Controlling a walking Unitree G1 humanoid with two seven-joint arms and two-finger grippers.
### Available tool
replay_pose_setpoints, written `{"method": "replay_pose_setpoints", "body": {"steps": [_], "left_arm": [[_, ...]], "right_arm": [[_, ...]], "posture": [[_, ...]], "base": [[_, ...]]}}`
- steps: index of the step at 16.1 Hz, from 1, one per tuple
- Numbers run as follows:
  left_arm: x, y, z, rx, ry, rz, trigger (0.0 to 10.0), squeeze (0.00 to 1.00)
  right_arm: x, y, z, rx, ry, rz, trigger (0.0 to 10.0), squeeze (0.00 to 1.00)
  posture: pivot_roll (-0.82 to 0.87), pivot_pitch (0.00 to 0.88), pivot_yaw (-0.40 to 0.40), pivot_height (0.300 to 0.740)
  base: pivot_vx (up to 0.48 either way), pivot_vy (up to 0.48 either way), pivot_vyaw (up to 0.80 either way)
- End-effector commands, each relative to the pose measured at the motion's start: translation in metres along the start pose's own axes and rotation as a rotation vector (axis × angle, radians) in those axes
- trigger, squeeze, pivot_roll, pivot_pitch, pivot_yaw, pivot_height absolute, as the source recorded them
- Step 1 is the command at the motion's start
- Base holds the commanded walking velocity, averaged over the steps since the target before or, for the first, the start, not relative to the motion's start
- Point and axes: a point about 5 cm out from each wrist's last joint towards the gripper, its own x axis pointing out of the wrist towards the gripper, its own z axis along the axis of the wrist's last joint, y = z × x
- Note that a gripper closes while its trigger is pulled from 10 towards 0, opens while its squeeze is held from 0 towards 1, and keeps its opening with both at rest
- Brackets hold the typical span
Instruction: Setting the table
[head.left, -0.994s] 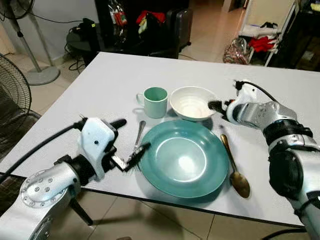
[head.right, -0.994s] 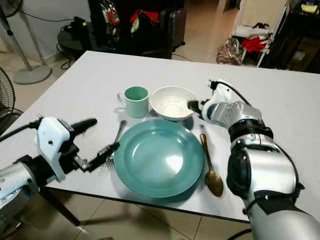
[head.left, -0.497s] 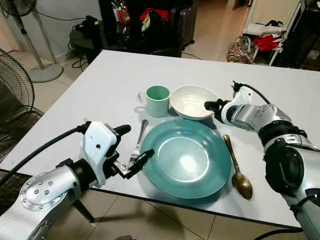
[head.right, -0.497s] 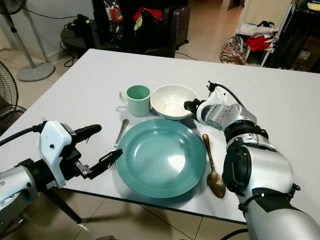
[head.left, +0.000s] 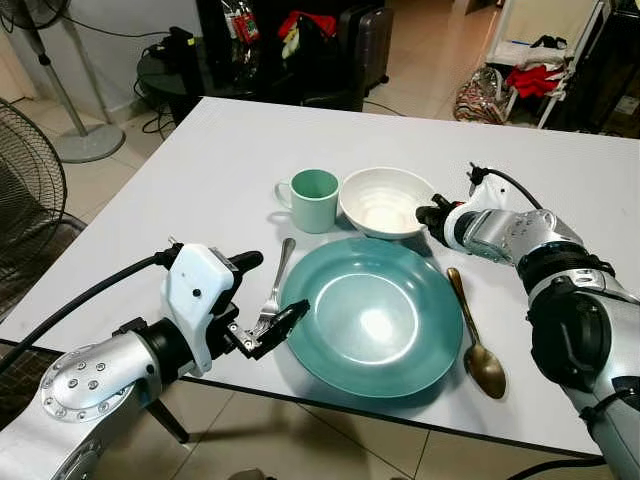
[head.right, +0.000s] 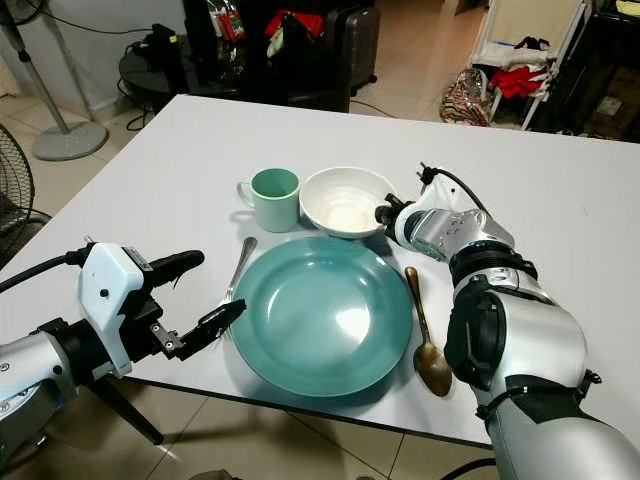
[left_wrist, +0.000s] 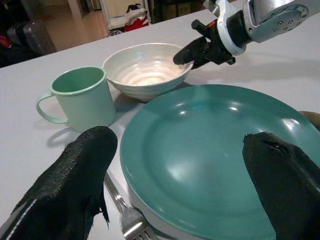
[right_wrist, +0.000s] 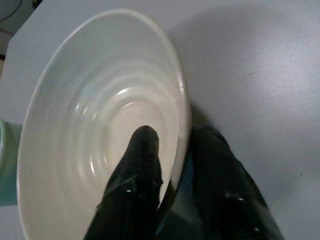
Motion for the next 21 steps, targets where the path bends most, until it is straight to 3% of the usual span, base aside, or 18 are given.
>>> {"method": "replay_pose_setpoints", "body": {"steps": [1, 9, 14, 18, 21], "left_arm": [[-0.002, -0.002, 0.002, 0.014, 0.006, -0.005, 10.0, 0.0], [-0.002, -0.002, 0.003, 0.014, -0.001, 0.02, 10.0, 0.0], [0.007, 0.007, 0.004, 0.032, -0.015, 0.047, 10.0, 0.0], [0.01, 0.015, 0.007, 0.043, -0.029, 0.056, 10.0, 0.0], [0.011, 0.015, 0.008, 0.049, -0.029, 0.048, 10.0, 0.0]], "right_arm": [[0.0, 0.009, 0.003, 0.01, -0.002, 0.018, 0.0, 0.0], [-0.003, 0.001, 0.005, 0.074, 0.009, 0.01, 0.0, 0.0], [-0.014, 0.0, 0.03, 0.101, -0.077, 0.02, 0.0, 0.0], [-0.036, 0.011, 0.066, -0.005, -0.137, 0.122, 0.0, 0.0], [-0.053, 0.02, 0.078, -0.203, -0.052, 0.245, 0.0, 0.0]], "posture": [[0.07, 0.057, 0.007, 0.74], [0.06, 0.067, -0.001, 0.74], [0.04, 0.065, 0.021, 0.74], [0.03, 0.056, 0.03, 0.74], [0.03, 0.049, 0.026, 0.74]], "base": [[0.0, 0.0, 0.0], [0.0, 0.0, 0.0], [0.0, 0.0, 0.0], [0.0, 0.0, 0.0], [0.0, 0.0, 0.0]]}}
